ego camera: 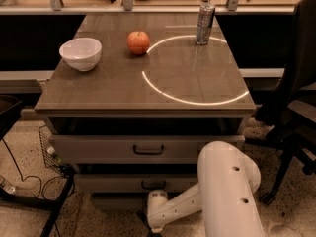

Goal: Open bottom drawer

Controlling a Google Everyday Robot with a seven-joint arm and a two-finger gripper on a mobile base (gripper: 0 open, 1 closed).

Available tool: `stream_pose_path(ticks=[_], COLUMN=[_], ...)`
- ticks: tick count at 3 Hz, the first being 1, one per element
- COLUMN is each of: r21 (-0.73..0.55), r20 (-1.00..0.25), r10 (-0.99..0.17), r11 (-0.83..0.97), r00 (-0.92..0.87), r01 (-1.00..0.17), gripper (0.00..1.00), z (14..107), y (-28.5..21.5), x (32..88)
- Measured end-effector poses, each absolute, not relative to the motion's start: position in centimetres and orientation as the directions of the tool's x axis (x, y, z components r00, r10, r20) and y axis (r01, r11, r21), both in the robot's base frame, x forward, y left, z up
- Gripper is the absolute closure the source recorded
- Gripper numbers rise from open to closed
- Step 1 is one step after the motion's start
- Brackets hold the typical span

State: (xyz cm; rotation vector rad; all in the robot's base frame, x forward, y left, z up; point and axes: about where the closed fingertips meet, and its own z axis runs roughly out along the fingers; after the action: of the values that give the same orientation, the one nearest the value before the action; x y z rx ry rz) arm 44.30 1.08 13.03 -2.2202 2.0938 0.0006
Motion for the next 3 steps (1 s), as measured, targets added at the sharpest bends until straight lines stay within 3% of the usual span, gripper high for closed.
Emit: stream_pose_path(ticks=[2, 3], r21=[-0.065, -0.065], r20=[-0.062, -0.062], r10=[-0.996, -0.996], r11=[-0.056, -0.056], r00=[0.061, 0.061], r01=[-0.996, -0.996], gripper=[0.93, 1.0], z=[13.71, 13.74], y=[1.08, 1.07], x=[44.29, 44.18])
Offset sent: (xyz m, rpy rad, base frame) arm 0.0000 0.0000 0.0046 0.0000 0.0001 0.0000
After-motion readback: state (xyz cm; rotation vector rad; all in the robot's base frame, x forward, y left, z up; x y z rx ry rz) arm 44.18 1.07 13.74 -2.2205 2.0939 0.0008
